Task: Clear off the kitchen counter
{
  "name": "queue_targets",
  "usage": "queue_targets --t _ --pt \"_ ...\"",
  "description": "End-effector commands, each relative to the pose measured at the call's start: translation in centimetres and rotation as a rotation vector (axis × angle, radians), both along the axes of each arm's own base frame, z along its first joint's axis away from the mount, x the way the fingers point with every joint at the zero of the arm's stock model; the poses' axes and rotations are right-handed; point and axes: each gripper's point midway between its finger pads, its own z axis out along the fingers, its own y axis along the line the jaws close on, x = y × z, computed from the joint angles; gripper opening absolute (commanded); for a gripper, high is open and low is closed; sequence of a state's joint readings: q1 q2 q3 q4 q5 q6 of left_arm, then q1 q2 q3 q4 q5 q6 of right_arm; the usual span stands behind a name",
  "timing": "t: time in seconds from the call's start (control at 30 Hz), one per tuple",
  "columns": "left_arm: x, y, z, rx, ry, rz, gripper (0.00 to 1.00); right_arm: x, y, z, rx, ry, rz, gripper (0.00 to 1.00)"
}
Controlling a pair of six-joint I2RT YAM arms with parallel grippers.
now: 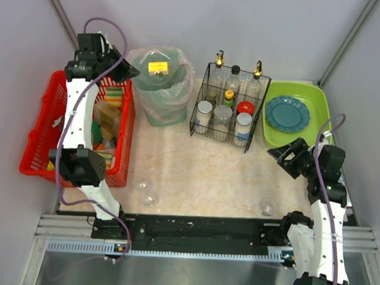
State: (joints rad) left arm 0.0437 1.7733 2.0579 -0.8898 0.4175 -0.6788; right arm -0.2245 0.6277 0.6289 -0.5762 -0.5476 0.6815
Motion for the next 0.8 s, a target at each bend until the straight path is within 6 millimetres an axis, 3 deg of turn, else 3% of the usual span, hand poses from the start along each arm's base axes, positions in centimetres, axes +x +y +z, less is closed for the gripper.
queue_targets --t 0.0,0.27,0.53,0.6,0.63,0.77 --pt "2.8 2.3 4.4 0.059 -0.189 0.116 0.0 -0.1 0.3 2.0 0.002 -0.048 0.01 0.72" --pt "4.9 7.4 5.9 0.258 -0.33 0.337 0.0 0.0 0.2 4.2 -0.005 -0.092 -0.004 0.72" --pt "5.6 8.1 6.9 0.487 -0.484 0.343 0.0 0.2 -0.2 5.6 -0.009 -0.125 -0.035 0.73" --pt "5.3 9.3 7.2 0.536 -0.499 0.396 0.0 0.4 -0.2 5.5 -0.009 -0.117 -0.032 0.73" --pt "5.2 8.5 7.2 0.549 -0.516 0.398 0.0 0.5 -0.2 5.4 -0.01 -0.114 -0.034 0.73" --pt "3.8 8.6 9.0 0.606 -0.606 0.461 0.0 0.8 -0.3 5.4 -0.004 -0.104 -0.039 0.73"
